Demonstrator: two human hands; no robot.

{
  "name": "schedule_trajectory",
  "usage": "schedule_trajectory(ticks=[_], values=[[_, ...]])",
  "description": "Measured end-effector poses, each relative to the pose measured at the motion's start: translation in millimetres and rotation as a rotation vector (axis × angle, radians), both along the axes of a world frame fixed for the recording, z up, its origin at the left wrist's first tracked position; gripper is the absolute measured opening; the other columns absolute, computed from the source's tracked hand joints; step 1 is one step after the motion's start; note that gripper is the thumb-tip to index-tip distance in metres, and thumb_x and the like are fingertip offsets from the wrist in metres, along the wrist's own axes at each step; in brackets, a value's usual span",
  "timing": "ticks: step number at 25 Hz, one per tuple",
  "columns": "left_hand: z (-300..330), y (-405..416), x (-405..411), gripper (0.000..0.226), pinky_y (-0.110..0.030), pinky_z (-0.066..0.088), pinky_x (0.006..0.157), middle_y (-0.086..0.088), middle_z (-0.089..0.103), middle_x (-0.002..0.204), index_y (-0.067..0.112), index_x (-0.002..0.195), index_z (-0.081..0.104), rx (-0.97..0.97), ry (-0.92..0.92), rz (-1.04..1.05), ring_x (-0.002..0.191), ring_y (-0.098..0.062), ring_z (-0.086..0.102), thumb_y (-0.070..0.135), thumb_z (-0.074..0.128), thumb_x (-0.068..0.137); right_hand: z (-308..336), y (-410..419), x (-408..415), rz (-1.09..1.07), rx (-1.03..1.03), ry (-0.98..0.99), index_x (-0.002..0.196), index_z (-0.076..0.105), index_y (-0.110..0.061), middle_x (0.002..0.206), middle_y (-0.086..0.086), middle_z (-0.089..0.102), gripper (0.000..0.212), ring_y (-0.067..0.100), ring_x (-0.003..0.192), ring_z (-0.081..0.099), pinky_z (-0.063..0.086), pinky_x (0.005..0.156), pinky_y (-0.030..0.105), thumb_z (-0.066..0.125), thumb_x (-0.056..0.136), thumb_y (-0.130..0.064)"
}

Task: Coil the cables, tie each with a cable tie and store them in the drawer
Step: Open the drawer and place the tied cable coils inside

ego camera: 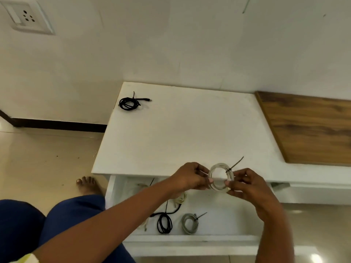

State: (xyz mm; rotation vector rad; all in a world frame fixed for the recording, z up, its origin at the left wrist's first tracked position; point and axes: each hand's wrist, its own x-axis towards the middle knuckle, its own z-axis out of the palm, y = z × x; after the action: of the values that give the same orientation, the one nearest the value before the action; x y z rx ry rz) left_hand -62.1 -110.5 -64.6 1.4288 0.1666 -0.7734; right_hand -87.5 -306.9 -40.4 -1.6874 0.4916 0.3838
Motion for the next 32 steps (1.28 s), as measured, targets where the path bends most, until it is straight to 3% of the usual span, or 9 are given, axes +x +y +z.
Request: schedule_trajectory(ticks=[6,9,12,15,18,21,26,30,32], values=[[-44.0,-40.6,-38.6,0.022,-0.021,0.057,0.063,-0.016,0.065,0.089,0.005,0.093,0.054,0.119,0.198,-0.190,0.068,-0.017,0.066,-0.001,0.071,0.080,-32.6,-33.4,-33.9,0.106,-0.130,0.309,0.096,0.057,0.004,0.089,0.021,0.066,0.033,0.030,0.079,0.068,0.058,0.058,0.030,0.074,0.069,0.011],[-77.8,-51.9,-39.1,0.013,-0.024,0.058,0.068,-0.012,0.065,0.084,0.004,0.088,0.060,0.126,0.322,-0.070,0.071,-0.017,0.065,-0.003,0.068,0.081,-68.9,-29.9,-26.2,0.048,-0.215,0.371,0.095,0.059,0.002,0.085,0.019,0.066,0.032,0.028,0.073,0.066,0.057,0.058,0.029,0.075,0.069,0.010],[-105.9,-58.2,-27.8,0.021,-0.030,0.058,0.075,-0.018,0.064,0.094,-0.002,0.098,0.061,0.106,0.415,0.158,0.076,-0.022,0.064,-0.006,0.069,0.080,-109.7,-22.3,-6.0,-0.027,-0.259,0.363,0.098,0.059,0.000,0.092,0.022,0.065,0.032,0.030,0.078,0.065,0.058,0.072,0.039,0.073,0.071,0.010],[-125.1,-63.1,-11.6,0.017,-0.022,0.055,0.066,-0.019,0.061,0.098,-0.001,0.098,0.061,0.148,0.402,0.248,0.071,-0.018,0.060,-0.009,0.062,0.083,-142.9,-13.9,17.9,-0.054,-0.338,0.346,0.098,0.060,-0.003,0.089,0.020,0.065,0.031,0.029,0.077,0.065,0.057,0.080,0.044,0.074,0.072,0.006],[-140.6,-67.5,-4.2,0.020,-0.021,0.051,0.072,-0.017,0.059,0.098,0.002,0.085,0.060,0.109,0.427,0.228,0.078,-0.019,0.057,-0.014,0.048,0.087,-170.9,-9.8,28.6,-0.040,-0.425,0.334,0.106,0.062,-0.003,0.098,0.020,0.068,0.037,0.030,0.087,0.067,0.056,0.082,0.040,0.070,0.071,0.007],[-158.4,-70.8,-3.0,0.025,-0.022,0.045,0.069,-0.014,0.057,0.087,0.003,0.079,0.058,0.099,0.461,0.229,0.072,-0.016,0.050,-0.013,0.040,0.088,-194.3,-4.6,26.5,-0.005,-0.482,0.345,0.110,0.063,-0.004,0.108,0.018,0.067,0.040,0.026,0.093,0.065,0.054,0.079,0.030,0.071,0.072,0.005],[-184.6,-72.3,-6.2,0.030,-0.020,0.040,0.059,-0.011,0.050,0.079,-0.008,0.116,0.053,0.102,0.540,0.262,0.068,-0.014,0.045,-0.010,0.037,0.091,-218.8,6.8,23.6,0.011,-0.446,0.397,0.121,0.059,-0.002,0.120,0.018,0.062,0.041,0.028,0.107,0.061,0.050,0.093,0.031,0.066,0.081,0.001],[-193.8,-72.2,-7.6,0.021,-0.019,0.041,0.059,-0.007,0.054,0.080,0.003,0.093,0.059,0.020,0.596,0.308,0.068,-0.011,0.047,0.001,0.039,0.095,-229.6,12.4,19.9,0.001,-0.367,0.469,0.114,0.061,0.010,0.100,0.024,0.062,0.028,0.026,0.086,0.052,0.047,0.077,0.036,0.047,0.090,0.004],[-195.4,-73.2,-10.3,0.023,-0.019,0.041,0.057,-0.003,0.052,0.070,0.011,0.081,0.060,-0.013,0.613,0.292,0.062,-0.009,0.044,0.003,0.043,0.093,-231.2,12.5,19.2,-0.016,-0.370,0.458,0.117,0.060,0.007,0.110,0.025,0.062,0.029,0.025,0.088,0.051,0.044,0.070,0.030,0.044,0.094,0.001]])
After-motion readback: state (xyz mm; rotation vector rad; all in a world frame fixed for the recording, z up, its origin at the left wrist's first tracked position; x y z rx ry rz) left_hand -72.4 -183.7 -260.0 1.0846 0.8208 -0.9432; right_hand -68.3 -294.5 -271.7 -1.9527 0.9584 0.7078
